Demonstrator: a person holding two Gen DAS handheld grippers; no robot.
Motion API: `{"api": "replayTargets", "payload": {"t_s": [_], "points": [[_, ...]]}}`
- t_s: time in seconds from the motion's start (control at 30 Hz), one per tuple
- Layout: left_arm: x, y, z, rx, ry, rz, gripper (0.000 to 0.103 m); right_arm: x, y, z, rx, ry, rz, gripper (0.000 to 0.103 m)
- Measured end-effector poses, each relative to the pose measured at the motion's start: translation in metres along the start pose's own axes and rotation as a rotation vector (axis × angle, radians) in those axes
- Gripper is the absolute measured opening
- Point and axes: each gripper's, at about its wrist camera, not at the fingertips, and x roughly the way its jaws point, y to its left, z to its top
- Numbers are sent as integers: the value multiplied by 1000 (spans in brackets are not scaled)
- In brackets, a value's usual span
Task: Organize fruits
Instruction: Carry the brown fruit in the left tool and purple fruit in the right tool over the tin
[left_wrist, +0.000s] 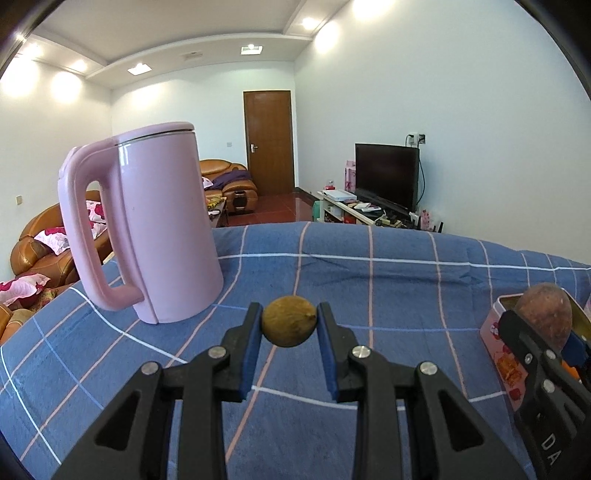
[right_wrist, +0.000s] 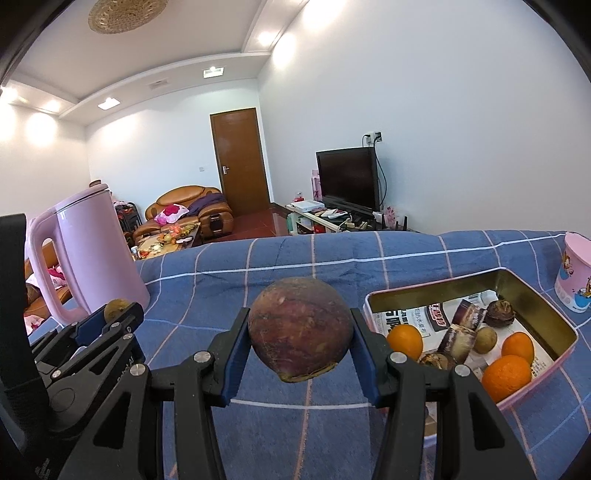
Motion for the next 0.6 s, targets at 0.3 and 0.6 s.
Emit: {"api": "replayTargets", "payload": {"t_s": [0.3, 0.6], "points": [[-16, -8, -6, 11, -11, -2, 31, -13, -9, -5, -10, -3, 3, 53], [-24, -16, -10, 11, -5, -12, 31, -19, -18, -7, 5, 6, 2, 53]]}}
